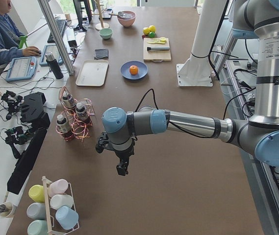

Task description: Pick orange to plate

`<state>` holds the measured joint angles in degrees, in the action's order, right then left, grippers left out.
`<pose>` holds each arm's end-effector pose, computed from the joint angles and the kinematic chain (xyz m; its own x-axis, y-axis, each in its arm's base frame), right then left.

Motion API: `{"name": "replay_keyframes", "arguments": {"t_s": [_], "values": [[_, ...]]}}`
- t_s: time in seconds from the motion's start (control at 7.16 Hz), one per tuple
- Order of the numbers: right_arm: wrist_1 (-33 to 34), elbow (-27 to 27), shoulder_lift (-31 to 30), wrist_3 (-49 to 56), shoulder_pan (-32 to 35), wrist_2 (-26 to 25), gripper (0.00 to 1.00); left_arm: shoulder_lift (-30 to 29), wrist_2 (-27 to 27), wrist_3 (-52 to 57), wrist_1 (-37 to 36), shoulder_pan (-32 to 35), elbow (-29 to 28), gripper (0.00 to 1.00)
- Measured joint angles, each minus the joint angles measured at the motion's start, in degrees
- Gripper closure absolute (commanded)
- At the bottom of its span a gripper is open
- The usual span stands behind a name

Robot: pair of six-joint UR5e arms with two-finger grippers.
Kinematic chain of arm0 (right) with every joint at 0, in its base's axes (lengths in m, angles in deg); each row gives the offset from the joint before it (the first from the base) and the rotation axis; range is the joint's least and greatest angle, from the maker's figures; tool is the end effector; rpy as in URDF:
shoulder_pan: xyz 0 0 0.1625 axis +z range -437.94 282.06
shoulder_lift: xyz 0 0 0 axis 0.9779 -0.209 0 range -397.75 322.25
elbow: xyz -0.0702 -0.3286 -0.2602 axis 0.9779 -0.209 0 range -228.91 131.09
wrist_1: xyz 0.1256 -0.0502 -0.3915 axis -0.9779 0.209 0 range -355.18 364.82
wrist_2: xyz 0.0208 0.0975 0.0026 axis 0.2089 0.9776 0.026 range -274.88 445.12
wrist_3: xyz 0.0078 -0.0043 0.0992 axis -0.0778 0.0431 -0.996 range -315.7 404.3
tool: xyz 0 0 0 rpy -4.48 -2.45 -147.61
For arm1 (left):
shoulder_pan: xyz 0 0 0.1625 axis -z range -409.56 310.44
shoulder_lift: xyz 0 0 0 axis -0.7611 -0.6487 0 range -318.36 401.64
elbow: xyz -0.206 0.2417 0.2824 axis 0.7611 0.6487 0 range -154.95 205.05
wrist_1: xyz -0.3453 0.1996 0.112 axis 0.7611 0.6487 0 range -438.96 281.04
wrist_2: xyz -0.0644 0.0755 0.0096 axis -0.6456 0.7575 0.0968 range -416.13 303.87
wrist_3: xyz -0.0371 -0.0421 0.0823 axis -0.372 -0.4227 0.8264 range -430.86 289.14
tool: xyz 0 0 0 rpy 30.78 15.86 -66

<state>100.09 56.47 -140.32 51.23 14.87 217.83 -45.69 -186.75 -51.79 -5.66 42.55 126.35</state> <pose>0.0850 -0.3920 0.6354 0.7330 -0.0561 0.6779 0.0400 0.9984 0.0394 -0.0852 -0.4533 0.6170 0.7256 0.2107 -0.6550 -0.2124 0.9741 0.0780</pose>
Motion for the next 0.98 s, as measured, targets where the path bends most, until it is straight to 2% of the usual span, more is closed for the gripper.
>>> {"name": "replay_keyframes", "arguments": {"t_s": [0.98], "values": [[0.0,-0.6,0.0,0.0,-0.4,0.0,0.0,0.2,-0.1,0.0,0.0,0.0,0.0,0.02]]}}
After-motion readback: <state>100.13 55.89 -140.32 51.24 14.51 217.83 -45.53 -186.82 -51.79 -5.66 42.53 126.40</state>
